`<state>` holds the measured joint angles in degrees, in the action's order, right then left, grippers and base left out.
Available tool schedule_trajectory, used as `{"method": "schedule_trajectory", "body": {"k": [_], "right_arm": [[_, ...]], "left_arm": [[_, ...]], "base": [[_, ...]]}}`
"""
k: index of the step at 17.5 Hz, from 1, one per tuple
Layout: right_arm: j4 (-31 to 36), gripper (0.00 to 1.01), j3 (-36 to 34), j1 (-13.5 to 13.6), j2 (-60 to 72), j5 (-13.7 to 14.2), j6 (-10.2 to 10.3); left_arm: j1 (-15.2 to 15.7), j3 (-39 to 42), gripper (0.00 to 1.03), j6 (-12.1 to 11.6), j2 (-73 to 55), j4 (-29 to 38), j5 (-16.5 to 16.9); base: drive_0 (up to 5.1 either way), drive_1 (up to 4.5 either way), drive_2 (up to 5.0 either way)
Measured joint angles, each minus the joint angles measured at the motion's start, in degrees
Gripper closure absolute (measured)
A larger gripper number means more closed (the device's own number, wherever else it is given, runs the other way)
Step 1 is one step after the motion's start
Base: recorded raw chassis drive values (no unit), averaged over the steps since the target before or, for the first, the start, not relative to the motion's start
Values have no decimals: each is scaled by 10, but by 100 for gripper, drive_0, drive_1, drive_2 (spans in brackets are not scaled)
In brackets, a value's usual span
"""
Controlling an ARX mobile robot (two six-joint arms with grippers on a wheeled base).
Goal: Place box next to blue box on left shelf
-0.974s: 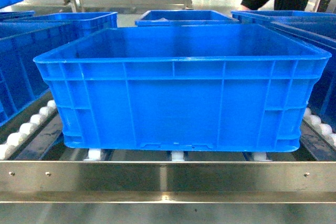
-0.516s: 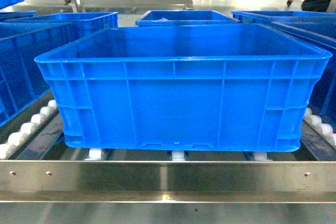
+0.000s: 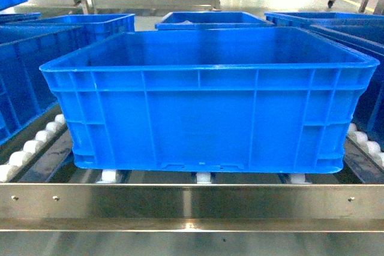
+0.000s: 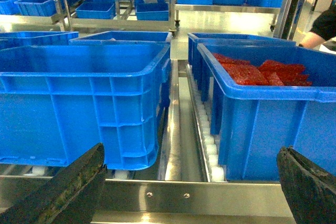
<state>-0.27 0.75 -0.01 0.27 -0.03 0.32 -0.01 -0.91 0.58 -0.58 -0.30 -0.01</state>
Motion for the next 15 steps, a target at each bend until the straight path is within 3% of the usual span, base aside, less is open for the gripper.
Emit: {"method": "schedule_trajectory", "body": {"k": [15], "right_arm": [[0,3,0,0,0,0,0]], "left_arm": [[0,0,5,0,0,0,0]], "base": [[0,0,0]]}}
